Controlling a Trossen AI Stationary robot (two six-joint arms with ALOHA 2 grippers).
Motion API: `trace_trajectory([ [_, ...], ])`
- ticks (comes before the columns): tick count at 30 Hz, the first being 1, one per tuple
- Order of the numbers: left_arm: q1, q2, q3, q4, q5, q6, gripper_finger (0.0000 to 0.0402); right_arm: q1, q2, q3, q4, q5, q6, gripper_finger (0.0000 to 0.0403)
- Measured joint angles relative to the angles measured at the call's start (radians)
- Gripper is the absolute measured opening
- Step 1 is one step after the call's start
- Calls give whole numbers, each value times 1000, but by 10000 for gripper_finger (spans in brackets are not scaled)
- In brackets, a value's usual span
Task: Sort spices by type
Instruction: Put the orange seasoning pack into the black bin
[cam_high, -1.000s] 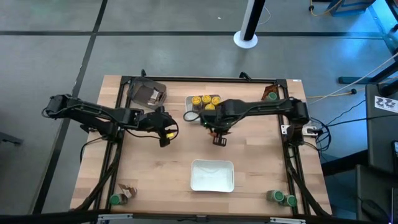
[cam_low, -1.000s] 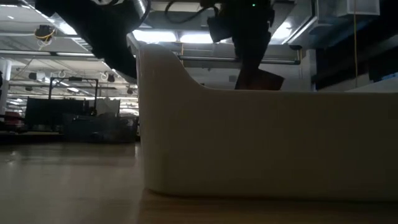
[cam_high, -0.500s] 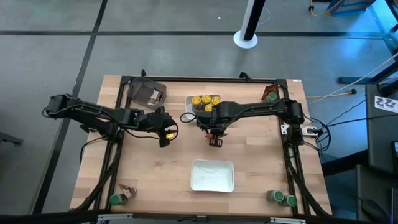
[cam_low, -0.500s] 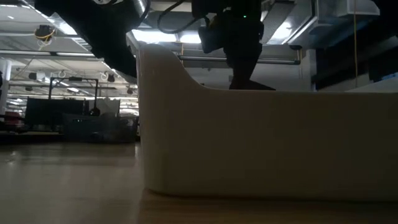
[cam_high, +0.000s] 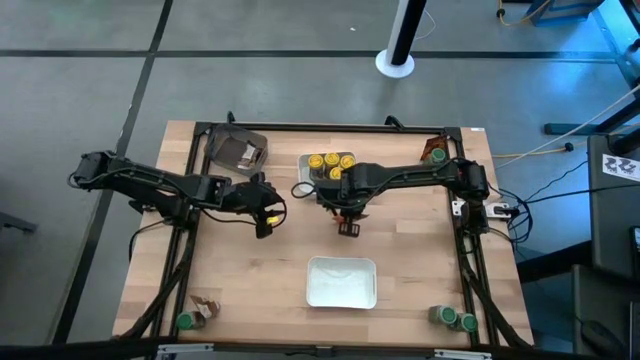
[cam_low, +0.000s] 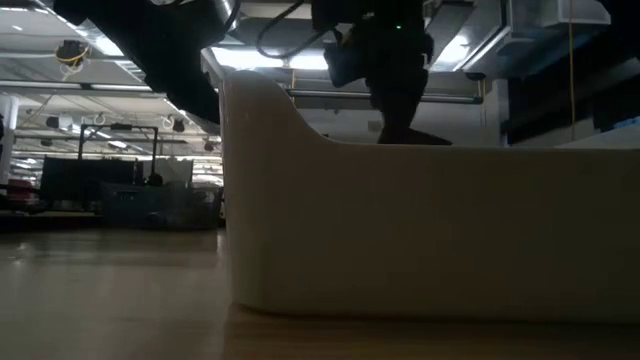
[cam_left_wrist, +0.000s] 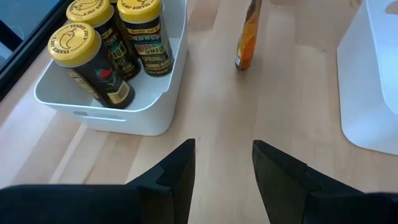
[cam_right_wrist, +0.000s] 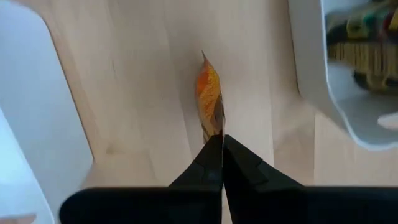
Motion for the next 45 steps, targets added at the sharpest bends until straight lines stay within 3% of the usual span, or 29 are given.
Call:
trace_trajectory([
  [4,0,0,0,0,0,8,143,0,0,0,-28,-51,1,5],
  [14,0,0,0,0,0,8,143,0,0,0,107,-41,1,5],
  [31,0,0,0,6,0,13,143,0,61,7,129,-59,0,6],
  [45,0,0,0,21,0,22,143,0,61,112,7,-24,-26,100],
])
